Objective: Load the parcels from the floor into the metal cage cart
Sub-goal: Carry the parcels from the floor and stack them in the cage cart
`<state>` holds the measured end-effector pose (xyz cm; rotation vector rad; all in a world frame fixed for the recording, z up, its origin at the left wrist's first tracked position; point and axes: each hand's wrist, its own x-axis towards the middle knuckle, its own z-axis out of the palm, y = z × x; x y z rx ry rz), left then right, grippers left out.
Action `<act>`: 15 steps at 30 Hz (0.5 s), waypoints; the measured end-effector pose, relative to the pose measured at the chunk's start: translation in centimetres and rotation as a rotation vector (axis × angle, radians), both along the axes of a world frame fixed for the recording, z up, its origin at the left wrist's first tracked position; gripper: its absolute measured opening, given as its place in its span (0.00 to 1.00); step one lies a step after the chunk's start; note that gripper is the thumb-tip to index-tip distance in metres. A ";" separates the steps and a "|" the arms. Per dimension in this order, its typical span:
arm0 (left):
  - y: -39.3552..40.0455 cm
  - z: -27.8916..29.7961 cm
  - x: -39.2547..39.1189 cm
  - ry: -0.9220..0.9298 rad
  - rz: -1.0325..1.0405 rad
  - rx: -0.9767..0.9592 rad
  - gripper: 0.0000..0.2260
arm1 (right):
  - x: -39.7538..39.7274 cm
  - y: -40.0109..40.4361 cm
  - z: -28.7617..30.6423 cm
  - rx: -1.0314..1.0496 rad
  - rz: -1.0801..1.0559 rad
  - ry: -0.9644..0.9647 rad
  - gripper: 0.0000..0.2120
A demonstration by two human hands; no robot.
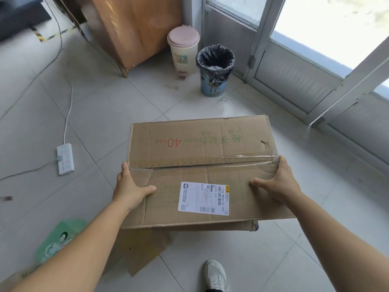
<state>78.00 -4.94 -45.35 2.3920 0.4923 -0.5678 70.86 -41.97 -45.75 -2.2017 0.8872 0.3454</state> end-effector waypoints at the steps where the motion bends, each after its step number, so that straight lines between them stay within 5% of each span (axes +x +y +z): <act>1: 0.1 0.8 -0.4 -0.013 -0.011 -0.013 0.53 | -0.6 0.2 0.8 -0.009 -0.009 -0.013 0.50; 15: 2.7 15.6 -6.6 -0.260 -0.270 -0.129 0.53 | -15.8 4.9 16.3 -0.099 -0.217 -0.231 0.47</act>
